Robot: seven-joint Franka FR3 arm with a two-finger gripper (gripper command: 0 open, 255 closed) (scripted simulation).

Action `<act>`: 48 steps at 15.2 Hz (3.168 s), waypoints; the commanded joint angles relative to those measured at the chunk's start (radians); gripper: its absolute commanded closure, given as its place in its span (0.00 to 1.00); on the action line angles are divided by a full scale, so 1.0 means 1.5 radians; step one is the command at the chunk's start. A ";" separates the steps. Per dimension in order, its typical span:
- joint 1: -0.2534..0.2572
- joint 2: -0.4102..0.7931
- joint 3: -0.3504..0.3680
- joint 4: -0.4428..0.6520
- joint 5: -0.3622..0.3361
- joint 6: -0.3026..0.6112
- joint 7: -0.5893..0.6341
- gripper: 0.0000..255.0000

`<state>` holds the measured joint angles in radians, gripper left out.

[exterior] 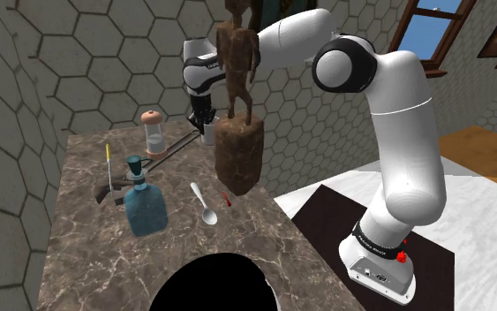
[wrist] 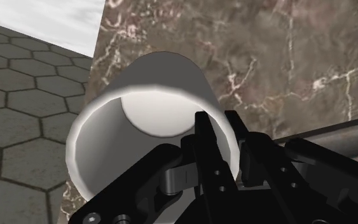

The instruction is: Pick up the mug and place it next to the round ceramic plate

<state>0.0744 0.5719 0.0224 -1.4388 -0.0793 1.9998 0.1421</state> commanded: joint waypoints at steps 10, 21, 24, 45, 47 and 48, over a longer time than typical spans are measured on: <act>0.001 -0.026 0.001 0.059 0.003 -0.084 -0.005 1.00; 0.002 -0.031 0.002 0.150 0.004 -0.180 -0.011 1.00; 0.003 -0.028 0.001 0.181 0.004 -0.209 -0.012 1.00; 0.073 -0.402 0.052 -0.287 0.016 -0.122 0.114 1.00; 0.083 -0.442 0.062 -0.332 0.021 -0.117 0.133 1.00; 0.088 -0.461 0.068 -0.353 0.024 -0.116 0.142 1.00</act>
<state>0.2006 -0.0883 0.1180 -1.9326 -0.0469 1.8221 0.3442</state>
